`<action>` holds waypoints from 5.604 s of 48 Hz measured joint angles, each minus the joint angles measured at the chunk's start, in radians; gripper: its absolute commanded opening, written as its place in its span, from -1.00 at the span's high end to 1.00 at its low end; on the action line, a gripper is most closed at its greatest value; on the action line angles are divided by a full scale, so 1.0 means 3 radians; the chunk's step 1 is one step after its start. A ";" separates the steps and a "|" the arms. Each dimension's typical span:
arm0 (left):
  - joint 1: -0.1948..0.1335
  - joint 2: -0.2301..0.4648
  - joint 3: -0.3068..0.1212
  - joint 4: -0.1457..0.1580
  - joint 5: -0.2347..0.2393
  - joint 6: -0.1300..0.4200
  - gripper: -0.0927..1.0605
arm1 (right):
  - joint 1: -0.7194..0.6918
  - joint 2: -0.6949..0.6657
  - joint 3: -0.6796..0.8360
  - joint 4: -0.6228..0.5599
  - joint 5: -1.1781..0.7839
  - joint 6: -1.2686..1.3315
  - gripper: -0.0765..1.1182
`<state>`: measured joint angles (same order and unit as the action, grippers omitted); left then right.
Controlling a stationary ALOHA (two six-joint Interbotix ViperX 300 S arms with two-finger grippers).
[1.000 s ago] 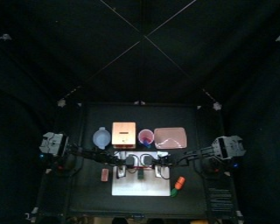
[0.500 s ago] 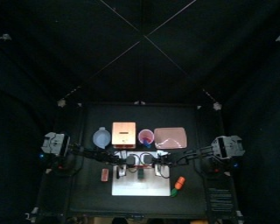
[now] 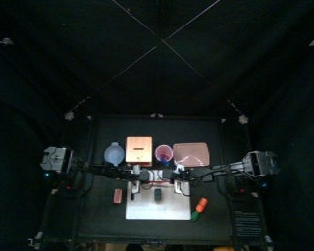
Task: Cut the sushi into 4 pieces with the knife
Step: Cut the sushi into 4 pieces
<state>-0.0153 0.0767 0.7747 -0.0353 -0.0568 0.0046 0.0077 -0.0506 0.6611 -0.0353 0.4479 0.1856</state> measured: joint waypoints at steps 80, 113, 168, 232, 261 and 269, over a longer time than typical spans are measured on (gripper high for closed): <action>-0.0522 -0.0082 -0.0026 -0.0307 -0.0036 -0.0026 0.38 | 0.0368 0.0015 -0.0036 0.0199 -0.0066 0.0005 0.53; -0.0552 -0.0082 -0.0031 -0.0307 -0.0026 -0.0026 0.38 | 0.0399 0.0026 -0.0041 0.0240 -0.0072 0.0015 0.53; -0.0506 0.0440 -0.0123 -0.0307 -0.0056 -0.0015 0.38 | 0.0378 0.0358 0.0061 0.0291 -0.0322 0.0005 0.53; -0.0470 -0.0240 -0.0082 0.0082 0.0107 -0.0005 0.38 | 0.0394 -0.0118 -0.0072 0.0174 -0.0056 0.0020 0.53; -0.0665 -0.0020 -0.0179 -0.0102 0.0143 -0.0031 0.38 | 0.0476 -0.0051 0.0005 0.0399 -0.0123 0.0000 0.53; -0.0675 0.0015 -0.0189 -0.0169 0.0138 -0.0026 0.38 | 0.0481 -0.0010 0.0005 0.0409 -0.0128 0.0005 0.53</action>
<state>-0.2178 0.0813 0.7179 -0.0859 -0.0153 -0.0031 0.1519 -0.0537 0.6627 0.0874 0.4096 0.1871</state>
